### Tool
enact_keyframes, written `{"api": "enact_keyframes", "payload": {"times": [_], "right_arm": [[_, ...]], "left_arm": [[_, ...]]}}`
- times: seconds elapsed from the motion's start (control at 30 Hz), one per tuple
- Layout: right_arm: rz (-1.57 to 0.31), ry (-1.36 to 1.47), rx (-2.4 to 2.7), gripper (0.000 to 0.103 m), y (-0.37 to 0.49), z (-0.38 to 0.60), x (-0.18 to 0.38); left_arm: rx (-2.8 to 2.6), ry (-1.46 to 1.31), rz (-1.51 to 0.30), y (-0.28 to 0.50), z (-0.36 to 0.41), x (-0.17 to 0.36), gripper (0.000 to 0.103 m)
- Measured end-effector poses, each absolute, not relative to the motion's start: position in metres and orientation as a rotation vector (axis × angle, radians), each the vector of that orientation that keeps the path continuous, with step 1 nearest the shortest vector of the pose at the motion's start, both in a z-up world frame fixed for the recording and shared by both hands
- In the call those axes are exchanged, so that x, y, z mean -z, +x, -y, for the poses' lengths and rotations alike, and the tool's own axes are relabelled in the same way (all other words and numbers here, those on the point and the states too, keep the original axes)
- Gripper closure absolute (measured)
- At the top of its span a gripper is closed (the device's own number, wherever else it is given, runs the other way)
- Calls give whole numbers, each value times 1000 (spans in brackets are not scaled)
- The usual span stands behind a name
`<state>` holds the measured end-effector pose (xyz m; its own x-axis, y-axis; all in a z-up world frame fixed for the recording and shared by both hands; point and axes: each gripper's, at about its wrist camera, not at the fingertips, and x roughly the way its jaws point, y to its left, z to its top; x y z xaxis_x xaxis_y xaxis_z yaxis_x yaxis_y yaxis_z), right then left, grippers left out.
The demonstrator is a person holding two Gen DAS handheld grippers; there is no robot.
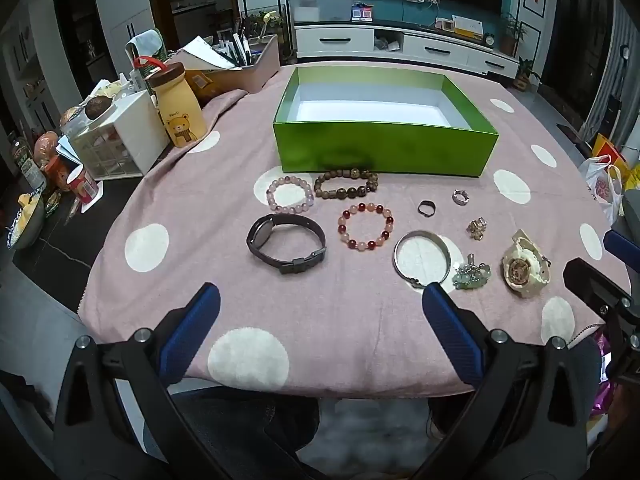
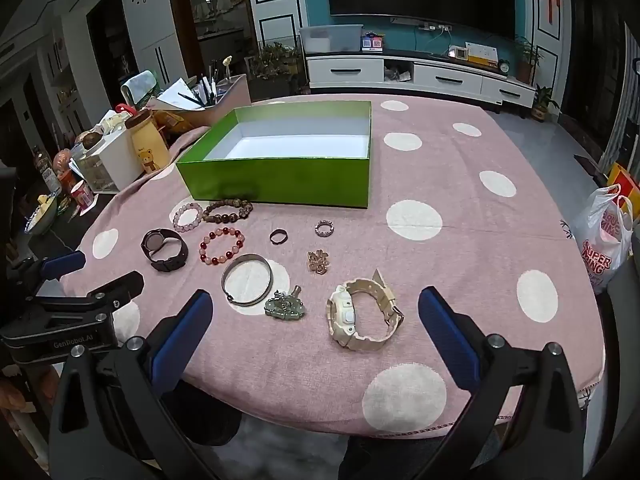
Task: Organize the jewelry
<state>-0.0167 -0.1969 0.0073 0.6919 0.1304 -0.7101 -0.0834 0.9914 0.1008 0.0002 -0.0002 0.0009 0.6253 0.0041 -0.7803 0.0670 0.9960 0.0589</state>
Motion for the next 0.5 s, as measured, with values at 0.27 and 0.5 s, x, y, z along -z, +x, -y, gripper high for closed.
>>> {"api": "enact_keyframes", "payload": {"times": [0.27, 0.5], "right_arm": [[-801, 66, -124, 1, -17, 196, -6], [-808, 66, -124, 1, -15, 197, -6]], "left_arm": [[40, 82, -898, 2, 2, -1, 2], [47, 74, -892, -4, 0, -2, 2]]}}
